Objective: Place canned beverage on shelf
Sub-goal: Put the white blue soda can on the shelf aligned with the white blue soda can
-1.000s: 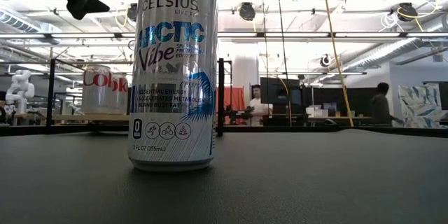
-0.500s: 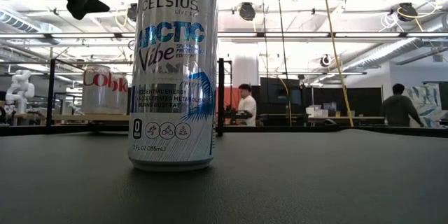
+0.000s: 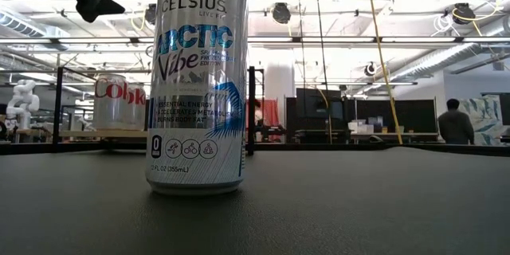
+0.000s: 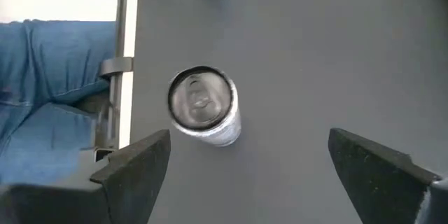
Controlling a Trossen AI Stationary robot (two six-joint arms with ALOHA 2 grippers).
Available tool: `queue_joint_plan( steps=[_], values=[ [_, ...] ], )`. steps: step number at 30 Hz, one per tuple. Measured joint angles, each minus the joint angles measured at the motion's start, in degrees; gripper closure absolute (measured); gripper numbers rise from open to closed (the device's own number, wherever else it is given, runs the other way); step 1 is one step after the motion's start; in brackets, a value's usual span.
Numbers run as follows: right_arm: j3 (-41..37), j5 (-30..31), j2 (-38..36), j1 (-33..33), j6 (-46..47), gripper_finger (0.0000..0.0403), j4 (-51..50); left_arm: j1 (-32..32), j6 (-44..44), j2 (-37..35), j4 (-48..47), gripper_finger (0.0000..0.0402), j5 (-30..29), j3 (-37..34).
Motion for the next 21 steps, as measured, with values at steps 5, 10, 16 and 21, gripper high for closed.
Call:
queue_joint_plan(
  steps=[5, 10, 16, 21],
  values=[
    [0.0, 3.2, 0.0, 1.3, 0.0, 0.0032, 0.0, 0.0, 0.0, 0.0, 0.0, 0.0020, 0.0, 0.0],
    [0.0, 2.7, 2.9, 1.9, -0.6, 0.0032, 2.6, 0.0, 0.0, 0.0, 0.0, 0.0020, 0.0, 0.0],
    [-0.1, -1.7, 5.9, 2.6, -2.1, 0.0032, 4.3, 0.0, -0.1, 0.0, 0.0, 0.0020, -0.5, 0.0],
    [-0.1, -1.6, 7.1, 2.9, -2.1, 0.0032, 6.3, 0.0, -0.2, 0.0, 0.0, 0.0020, -0.6, 0.0]
  ],
)
